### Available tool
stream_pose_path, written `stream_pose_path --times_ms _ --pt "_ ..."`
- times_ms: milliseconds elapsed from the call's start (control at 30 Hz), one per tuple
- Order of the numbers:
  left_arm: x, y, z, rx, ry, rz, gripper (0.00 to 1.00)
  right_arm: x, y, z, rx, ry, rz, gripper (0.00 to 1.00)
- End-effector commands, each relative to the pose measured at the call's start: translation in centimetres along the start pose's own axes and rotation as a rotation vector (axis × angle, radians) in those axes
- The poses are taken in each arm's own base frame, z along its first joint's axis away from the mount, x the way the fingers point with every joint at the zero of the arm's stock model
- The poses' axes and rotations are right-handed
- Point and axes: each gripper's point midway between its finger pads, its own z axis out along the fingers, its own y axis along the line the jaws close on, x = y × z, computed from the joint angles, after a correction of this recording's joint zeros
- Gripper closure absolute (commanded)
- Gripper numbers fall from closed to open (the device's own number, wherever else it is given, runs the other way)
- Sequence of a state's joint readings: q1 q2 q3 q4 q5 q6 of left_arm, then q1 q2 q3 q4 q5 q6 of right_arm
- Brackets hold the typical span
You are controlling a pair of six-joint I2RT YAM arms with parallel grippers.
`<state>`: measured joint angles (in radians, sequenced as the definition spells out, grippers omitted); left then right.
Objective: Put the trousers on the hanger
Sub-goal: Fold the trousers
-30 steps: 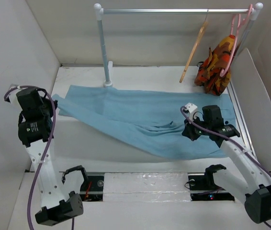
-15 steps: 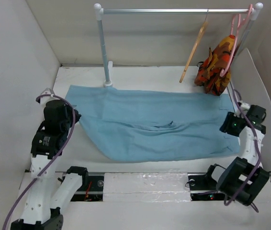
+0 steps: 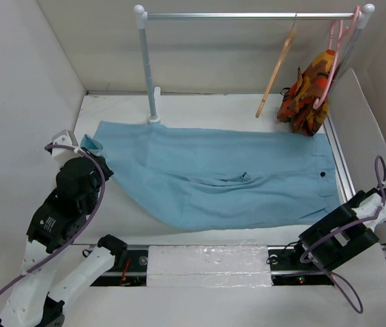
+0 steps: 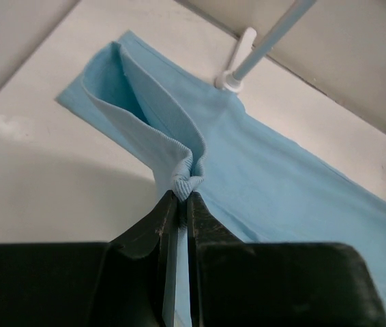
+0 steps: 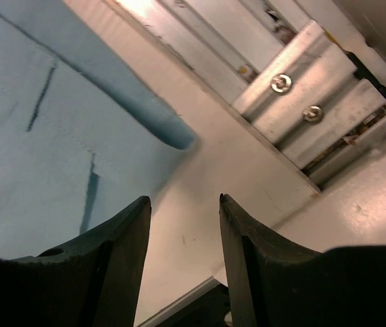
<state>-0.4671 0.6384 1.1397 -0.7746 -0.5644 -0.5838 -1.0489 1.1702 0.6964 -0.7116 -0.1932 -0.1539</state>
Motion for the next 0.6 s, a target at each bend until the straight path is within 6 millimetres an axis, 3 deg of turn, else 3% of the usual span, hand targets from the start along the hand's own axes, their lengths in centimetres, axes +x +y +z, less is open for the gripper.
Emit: stream_pose_path --times_ms 0,233,433,467,533,567 --pt "-4.2 1.4 -1.1 -0.086 -0.148 0.003 1.0 0.4 -1.7 -0.4 0.064 0.005 0.027 0.49" --pt "-4.4 0.9 -0.7 -0.09 -0.163 0.028 1.0 0.9 -0.3 1.3 0.014 -0.032 0.075 0.47" --pt "-4.0 0.0 -0.2 -0.064 -0.149 0.024 1.0 -1.3 2.7 1.9 -0.068 -0.11 0.036 0.47" --pt "-3.9 -0.1 -0.1 -0.056 -0.146 0.02 1.0 -1.9 2.9 1.9 -0.085 -0.131 0.034 0.49" --pt "-3.8 -0.6 0.0 -0.034 -0.14 0.013 1.0 -2.0 3.7 1.6 -0.121 -0.128 0.021 0.63" --pt "-3.5 -0.7 0.1 -0.029 -0.129 0.017 1.0 -2.5 3.7 0.4 -0.112 -0.161 0.001 0.64"
